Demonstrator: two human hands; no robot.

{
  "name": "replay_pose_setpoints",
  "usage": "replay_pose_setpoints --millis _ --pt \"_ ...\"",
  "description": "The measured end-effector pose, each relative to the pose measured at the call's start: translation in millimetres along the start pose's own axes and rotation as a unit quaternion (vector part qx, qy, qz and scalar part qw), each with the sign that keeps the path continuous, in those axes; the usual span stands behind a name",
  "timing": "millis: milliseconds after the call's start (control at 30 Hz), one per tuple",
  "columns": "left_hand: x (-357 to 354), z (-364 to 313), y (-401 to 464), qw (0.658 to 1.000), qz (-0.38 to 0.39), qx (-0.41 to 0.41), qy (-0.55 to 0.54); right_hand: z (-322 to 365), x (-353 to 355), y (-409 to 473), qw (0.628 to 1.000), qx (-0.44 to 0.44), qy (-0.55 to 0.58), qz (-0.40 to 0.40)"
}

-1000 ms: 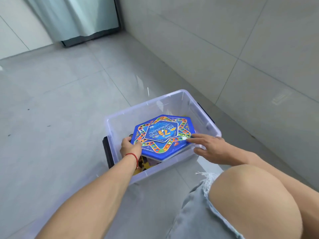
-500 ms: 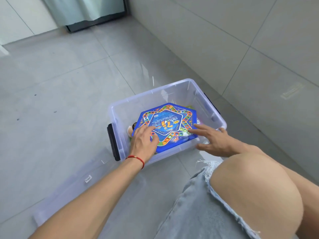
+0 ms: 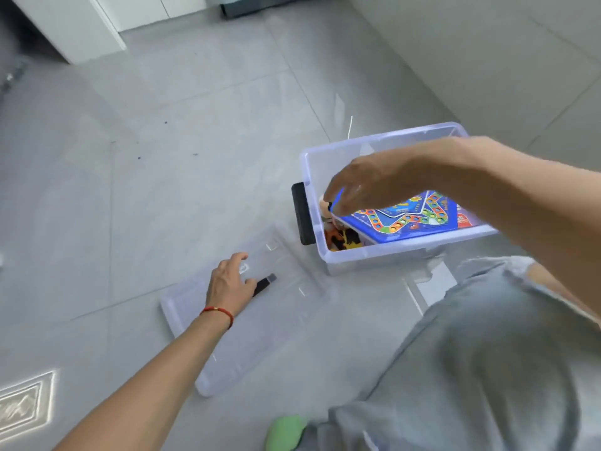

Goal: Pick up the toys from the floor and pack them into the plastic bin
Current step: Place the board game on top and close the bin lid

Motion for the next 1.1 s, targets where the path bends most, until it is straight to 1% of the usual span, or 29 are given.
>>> replay_pose_setpoints --millis 100,200,267,333,467,567,667,733,833,900,967,1100 --pt "-30 41 4 0.994 0.098 0.038 0.034 51 -40 50 0.999 -0.017 -0.023 -0.013" --pt "-62 72 12 0.972 0.215 0.049 0.078 80 -84 78 0.999 -0.018 0.027 -0.024" --pt "-78 81 17 0.962 0.251 0.055 0.093 85 -105 85 0.999 -0.019 0.048 -0.016" --pt "-86 82 22 0.964 0.241 0.052 0.105 79 -115 83 0.999 -0.026 0.042 -0.004" --pt "-89 83 33 0.973 0.166 0.053 0.150 54 -115 71 0.994 -0.076 0.070 -0.020" --pt "-91 80 36 0.966 0.154 0.066 0.196 44 -116 70 0.992 -0.092 0.080 -0.015" --pt "-96 79 26 0.953 0.151 0.078 0.252 48 -119 73 0.994 -0.086 0.073 0.003" --pt "-102 81 19 0.943 0.148 0.077 0.288 53 -119 75 0.995 -0.072 0.075 0.001" --pt "-111 86 11 0.935 0.139 0.048 0.323 59 -116 78 0.996 -0.045 0.078 -0.006" --pt "-107 86 11 0.929 0.134 0.028 0.343 58 -112 79 0.996 -0.039 0.081 -0.020" --pt "-94 85 11 0.924 0.121 0.017 0.361 53 -106 79 0.994 -0.044 0.082 -0.051" --pt "-43 91 19 0.924 0.070 0.019 0.374 43 -95 79 0.984 -0.072 0.099 -0.128"
Point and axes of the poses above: each hand's wrist, its own y-axis towards the middle knuckle, its own x-axis out of the back of the hand, z = x × y, the point moved 3 cm from there along y, towards the middle knuckle, and after that the axes turned 7 degrees about z, right-handed, at the moved point
